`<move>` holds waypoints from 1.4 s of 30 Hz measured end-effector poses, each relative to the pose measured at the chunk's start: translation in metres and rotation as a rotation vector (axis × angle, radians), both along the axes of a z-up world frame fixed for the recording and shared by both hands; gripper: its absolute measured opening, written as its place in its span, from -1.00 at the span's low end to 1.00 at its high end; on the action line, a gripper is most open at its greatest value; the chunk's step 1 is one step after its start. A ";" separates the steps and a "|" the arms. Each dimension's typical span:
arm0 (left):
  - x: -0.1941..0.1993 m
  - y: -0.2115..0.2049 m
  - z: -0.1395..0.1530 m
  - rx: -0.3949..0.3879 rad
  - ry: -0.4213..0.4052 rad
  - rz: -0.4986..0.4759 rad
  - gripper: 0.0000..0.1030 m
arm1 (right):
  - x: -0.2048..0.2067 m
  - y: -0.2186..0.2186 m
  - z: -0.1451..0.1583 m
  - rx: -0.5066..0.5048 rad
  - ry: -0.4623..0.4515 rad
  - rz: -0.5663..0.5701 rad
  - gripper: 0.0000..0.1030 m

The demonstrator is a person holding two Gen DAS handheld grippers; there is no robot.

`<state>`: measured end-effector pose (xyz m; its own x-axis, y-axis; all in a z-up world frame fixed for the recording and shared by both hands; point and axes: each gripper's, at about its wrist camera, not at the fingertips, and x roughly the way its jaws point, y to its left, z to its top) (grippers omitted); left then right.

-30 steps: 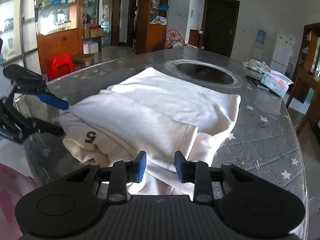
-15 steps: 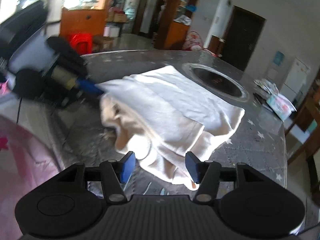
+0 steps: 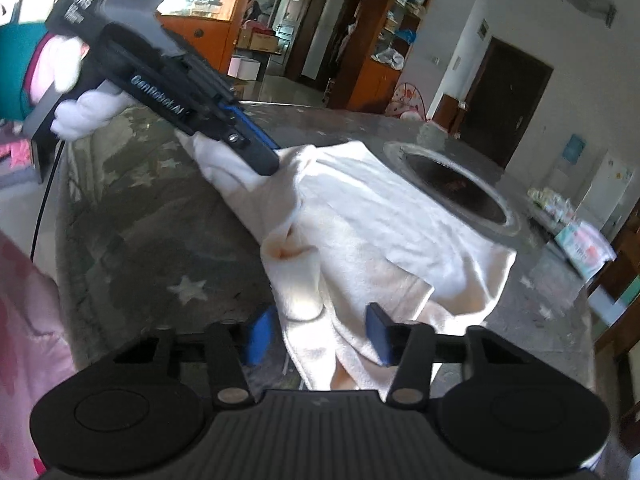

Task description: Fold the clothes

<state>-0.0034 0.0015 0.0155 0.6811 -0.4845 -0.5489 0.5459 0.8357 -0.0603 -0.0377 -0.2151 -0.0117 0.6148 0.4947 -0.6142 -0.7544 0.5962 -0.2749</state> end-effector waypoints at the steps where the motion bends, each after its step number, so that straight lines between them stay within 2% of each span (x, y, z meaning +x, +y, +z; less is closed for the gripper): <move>1: 0.000 0.001 -0.002 -0.001 0.005 -0.004 -0.79 | 0.006 -0.001 0.000 0.015 0.032 -0.012 -0.45; 4: -0.010 0.003 -0.006 0.018 -0.003 -0.018 -0.65 | 0.017 -0.006 0.005 0.063 0.102 -0.041 -0.64; 7: -0.022 0.006 -0.009 0.049 -0.020 -0.032 -0.59 | 0.025 -0.010 0.010 0.098 0.152 -0.055 -0.69; 10: -0.038 0.007 -0.013 0.086 -0.041 -0.050 -0.22 | 0.030 -0.010 0.014 0.110 0.178 -0.060 -0.70; 19: -0.065 0.000 -0.030 0.254 -0.132 -0.130 -0.21 | 0.027 -0.006 0.017 0.087 0.161 -0.061 -0.70; 21: -0.065 0.000 -0.032 0.266 -0.145 -0.137 -0.38 | 0.025 -0.005 0.016 0.083 0.152 -0.064 -0.72; 22: -0.064 0.001 -0.032 0.258 -0.141 -0.135 -0.68 | 0.024 -0.005 0.016 0.085 0.147 -0.065 -0.76; 23: -0.063 0.002 -0.030 0.244 -0.132 -0.132 -0.81 | 0.023 -0.005 0.016 0.090 0.147 -0.066 -0.77; 27: -0.062 0.014 -0.018 0.141 -0.094 -0.098 -0.86 | 0.016 -0.008 0.024 0.108 0.133 -0.054 -0.79; 33: -0.085 0.031 0.006 0.042 -0.064 -0.067 -0.87 | -0.009 -0.012 0.049 0.116 0.127 0.006 -0.80; 38: -0.121 0.045 0.033 -0.047 -0.015 -0.061 -0.87 | -0.049 -0.020 0.081 0.127 0.186 0.082 -0.81; 42: -0.131 0.048 0.048 -0.068 -0.008 -0.040 -0.87 | -0.068 -0.019 0.095 0.120 0.215 0.113 -0.82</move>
